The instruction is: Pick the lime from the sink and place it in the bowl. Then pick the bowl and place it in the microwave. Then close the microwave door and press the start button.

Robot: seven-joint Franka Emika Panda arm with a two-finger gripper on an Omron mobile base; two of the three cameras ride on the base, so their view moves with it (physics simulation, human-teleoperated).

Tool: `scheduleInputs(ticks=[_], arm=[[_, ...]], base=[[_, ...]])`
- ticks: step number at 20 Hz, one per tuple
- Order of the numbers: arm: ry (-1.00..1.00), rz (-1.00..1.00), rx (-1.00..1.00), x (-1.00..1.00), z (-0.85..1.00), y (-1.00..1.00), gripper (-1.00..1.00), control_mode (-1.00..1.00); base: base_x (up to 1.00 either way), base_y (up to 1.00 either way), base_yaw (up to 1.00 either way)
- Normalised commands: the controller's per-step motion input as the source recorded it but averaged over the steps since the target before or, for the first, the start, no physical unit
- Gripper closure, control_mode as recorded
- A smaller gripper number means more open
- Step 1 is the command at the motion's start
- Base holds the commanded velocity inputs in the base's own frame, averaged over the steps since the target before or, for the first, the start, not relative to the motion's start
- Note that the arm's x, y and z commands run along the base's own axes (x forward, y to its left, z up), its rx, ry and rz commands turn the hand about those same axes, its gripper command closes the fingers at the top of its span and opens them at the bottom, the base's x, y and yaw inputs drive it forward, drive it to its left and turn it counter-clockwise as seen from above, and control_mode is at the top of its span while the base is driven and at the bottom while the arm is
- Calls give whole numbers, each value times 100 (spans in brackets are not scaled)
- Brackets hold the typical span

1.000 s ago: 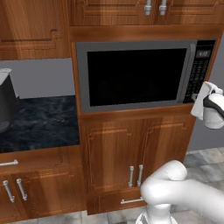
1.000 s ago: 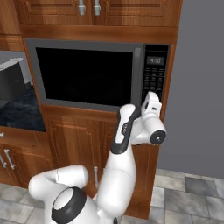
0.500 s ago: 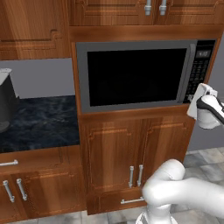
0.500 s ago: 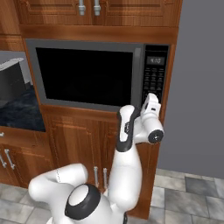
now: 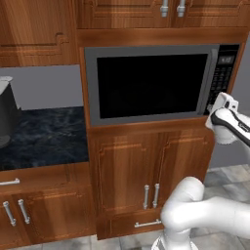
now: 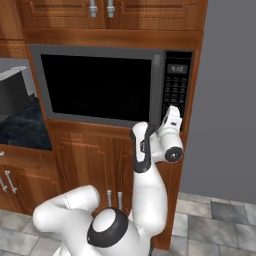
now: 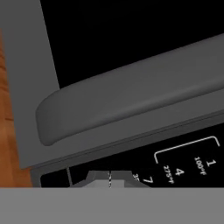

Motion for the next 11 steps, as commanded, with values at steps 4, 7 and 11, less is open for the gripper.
scheduleInputs(ticks=[4, 7, 11], arm=[[0, -2, 3, 24, -13, -26, 100, -100], [0, -1, 4, 19, -8, -25, 100, -100], [0, 0, 6, 2, -2, -22, 100, -100]], base=[[0, 0, 0], [0, 0, 0], [0, 0, 0]])
